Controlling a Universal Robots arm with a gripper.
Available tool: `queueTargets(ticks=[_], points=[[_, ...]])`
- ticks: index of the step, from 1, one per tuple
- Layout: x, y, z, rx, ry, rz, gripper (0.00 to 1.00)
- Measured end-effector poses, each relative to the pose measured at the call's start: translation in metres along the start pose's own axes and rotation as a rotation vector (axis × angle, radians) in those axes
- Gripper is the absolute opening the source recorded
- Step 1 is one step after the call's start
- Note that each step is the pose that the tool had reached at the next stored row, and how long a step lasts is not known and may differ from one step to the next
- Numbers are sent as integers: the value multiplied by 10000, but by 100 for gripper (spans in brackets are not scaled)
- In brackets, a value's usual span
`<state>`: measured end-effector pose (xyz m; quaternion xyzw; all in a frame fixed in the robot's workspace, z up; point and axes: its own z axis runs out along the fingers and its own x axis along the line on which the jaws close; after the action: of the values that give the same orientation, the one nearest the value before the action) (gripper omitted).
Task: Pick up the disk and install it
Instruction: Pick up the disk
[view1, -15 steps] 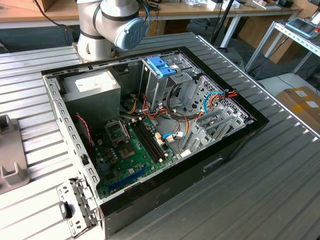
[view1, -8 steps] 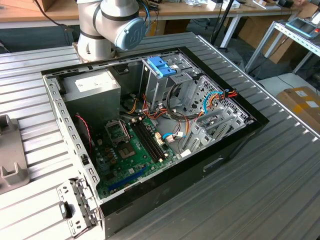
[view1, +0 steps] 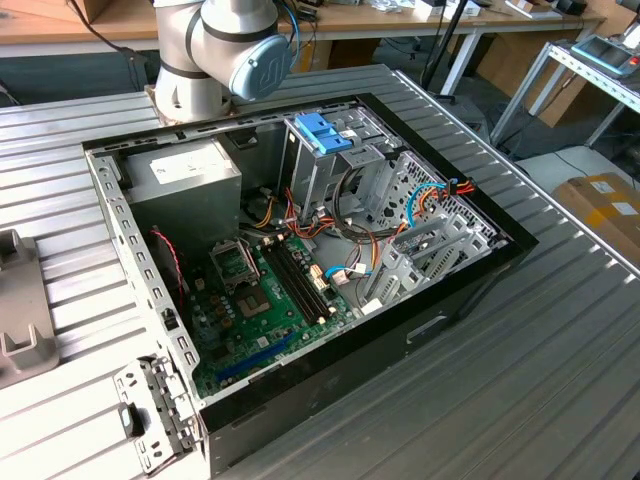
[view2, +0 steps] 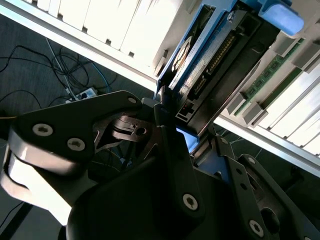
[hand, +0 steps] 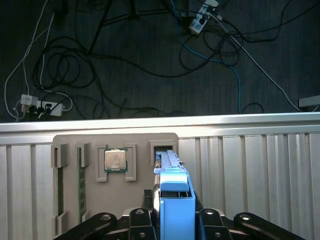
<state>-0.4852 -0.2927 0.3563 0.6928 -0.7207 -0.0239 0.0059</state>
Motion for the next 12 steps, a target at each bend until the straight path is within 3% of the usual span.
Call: queueTargets(ticks=[12], points=[[-1, 1, -24, -1, 0, 0, 37]])
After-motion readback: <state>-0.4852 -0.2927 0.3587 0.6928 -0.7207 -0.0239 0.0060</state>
